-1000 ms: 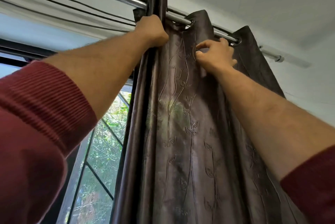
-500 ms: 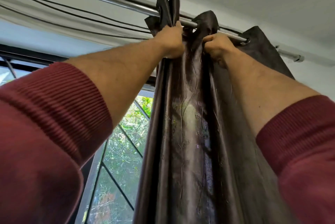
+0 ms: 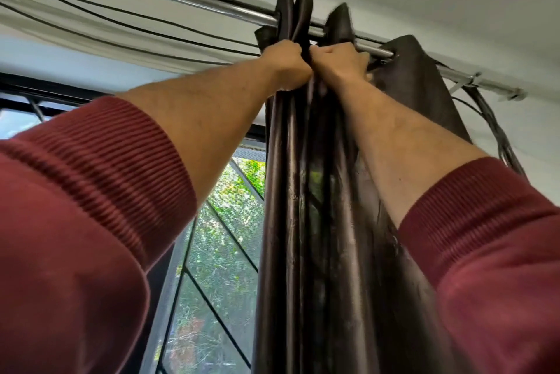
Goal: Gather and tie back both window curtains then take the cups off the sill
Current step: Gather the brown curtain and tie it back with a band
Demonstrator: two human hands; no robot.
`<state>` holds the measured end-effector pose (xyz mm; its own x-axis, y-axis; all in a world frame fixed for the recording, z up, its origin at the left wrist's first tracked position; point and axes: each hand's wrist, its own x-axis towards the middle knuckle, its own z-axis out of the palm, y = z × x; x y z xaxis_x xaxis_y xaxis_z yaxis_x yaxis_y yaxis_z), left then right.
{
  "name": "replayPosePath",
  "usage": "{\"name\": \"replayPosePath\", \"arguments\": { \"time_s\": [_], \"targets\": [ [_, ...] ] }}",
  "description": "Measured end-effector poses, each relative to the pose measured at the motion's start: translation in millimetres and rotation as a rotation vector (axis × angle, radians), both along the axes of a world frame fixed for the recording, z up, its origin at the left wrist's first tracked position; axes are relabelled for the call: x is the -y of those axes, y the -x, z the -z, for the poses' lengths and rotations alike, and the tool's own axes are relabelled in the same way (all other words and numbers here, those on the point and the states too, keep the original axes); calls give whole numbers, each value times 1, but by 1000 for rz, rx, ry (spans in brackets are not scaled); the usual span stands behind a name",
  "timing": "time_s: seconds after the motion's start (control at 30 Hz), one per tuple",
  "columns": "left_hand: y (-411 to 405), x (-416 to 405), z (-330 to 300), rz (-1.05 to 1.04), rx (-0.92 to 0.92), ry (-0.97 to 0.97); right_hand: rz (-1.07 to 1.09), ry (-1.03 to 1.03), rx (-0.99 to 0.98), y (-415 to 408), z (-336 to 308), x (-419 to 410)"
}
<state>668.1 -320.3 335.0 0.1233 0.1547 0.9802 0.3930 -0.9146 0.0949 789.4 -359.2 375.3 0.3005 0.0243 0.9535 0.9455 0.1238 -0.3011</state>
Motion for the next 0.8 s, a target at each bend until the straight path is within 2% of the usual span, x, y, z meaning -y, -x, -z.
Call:
{"name": "replayPosePath", "arguments": {
  "time_s": [0.1, 0.27, 0.33, 0.43, 0.53, 0.6, 0.7, 0.8],
  "targets": [
    [2, -3, 0, -30, -16, -28, 206, -85, -114, -2, -9, 4],
    [8, -5, 2, -36, -96, -24, 229, -319, -122, -23, -16, 25],
    [8, -5, 2, -48, -94, -39, 173, -253, -99, -33, -16, 30],
    [8, -4, 1, -64, -81, -49, 83, -33, 67, -44, -17, 33],
    [11, -1, 3, -72, -84, -67, 50, 28, 114, -44, -21, 25],
    [10, 0, 4, -72, -79, -70, 1, 57, 148, -29, -21, 17],
    [10, -2, 1, -38, -44, -59, -139, 103, 317, 12, -30, 2],
    [9, -11, -4, -17, 58, -49, -106, 227, 437, 35, -28, -3]
  ]
}}
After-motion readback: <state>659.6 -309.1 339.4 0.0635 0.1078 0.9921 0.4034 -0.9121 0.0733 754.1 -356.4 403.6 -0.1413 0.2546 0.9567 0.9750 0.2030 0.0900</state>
